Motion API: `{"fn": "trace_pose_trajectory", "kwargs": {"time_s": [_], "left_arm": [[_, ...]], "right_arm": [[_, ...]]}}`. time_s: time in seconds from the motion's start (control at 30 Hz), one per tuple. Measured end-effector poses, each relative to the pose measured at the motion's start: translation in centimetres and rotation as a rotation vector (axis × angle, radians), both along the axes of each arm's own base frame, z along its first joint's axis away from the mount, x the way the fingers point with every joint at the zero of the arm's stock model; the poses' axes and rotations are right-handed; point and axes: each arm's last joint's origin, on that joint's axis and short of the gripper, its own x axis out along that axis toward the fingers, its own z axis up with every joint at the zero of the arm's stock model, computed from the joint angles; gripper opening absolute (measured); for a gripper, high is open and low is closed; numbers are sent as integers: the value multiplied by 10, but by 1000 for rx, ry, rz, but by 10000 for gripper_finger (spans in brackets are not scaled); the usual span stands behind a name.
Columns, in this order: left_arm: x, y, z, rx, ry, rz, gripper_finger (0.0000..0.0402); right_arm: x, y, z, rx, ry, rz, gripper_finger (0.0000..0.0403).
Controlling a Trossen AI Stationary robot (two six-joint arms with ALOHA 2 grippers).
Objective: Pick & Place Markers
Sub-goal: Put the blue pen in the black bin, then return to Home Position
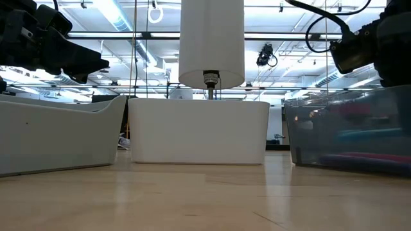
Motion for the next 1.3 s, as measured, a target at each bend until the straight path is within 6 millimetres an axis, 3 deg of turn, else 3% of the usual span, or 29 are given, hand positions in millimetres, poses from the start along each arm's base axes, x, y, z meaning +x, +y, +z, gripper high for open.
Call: {"fn": "trace_pose_trajectory", "kwargs": {"time_s": [0.3,0.63,0.87,1.3], "left_arm": [[0,0,0,0,0,0,165],[0,0,0,0,0,0,165],[0,0,0,0,0,0,165],[0,0,0,0,0,0,165]], "right_arm": [[3,1,-1,13,-19,13,33],[4,2,-1,7,-28,34,134],[6,3,-1,19,-56,67,180],[3,2,3,28,-42,95,194]]}}
